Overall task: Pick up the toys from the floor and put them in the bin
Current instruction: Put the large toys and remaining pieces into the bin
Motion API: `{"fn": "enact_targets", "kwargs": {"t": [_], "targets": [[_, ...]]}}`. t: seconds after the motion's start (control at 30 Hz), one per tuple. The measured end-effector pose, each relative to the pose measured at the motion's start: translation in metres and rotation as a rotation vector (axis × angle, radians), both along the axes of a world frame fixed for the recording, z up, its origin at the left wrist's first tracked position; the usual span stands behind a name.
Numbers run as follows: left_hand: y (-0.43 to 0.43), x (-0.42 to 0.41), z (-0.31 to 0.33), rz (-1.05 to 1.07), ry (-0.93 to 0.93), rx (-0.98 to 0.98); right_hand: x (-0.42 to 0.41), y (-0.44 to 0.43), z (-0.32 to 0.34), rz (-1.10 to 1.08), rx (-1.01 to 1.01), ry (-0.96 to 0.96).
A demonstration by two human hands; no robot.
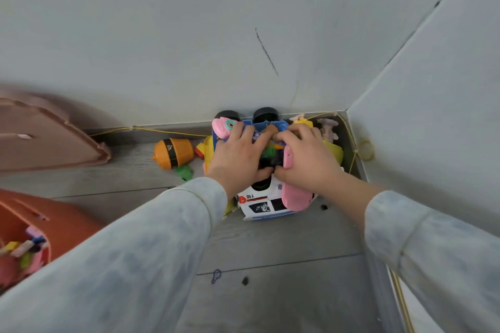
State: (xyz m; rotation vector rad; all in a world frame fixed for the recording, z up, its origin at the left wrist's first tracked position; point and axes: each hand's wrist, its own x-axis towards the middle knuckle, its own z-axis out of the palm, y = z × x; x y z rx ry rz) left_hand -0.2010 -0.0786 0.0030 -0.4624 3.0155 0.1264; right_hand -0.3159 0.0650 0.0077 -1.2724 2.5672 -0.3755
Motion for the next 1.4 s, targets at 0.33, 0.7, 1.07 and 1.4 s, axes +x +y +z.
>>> {"fn": "enact_targets", "kwargs": {"t": [0.33,0.7,1.07,1.4], "targets": [[0.013,-0.007,-0.003,0.122,0.017,0.083,-0.014,0.014,-0.009,-0.122,0.087,-0.111],[0.008,0.003,-0.002,0.121,0.031,0.313,-0.016,0.011,-0.009,-0.127,0.156,-0.216],[-0.002,0.028,-0.006,0.163,0.117,0.541,-0.014,0.013,-0.008,-0.068,0.148,-0.272],[-0.007,0.049,0.012,0.269,0.337,0.614,-0.014,0.029,0.018,-0.161,-0.077,-0.257]]}}
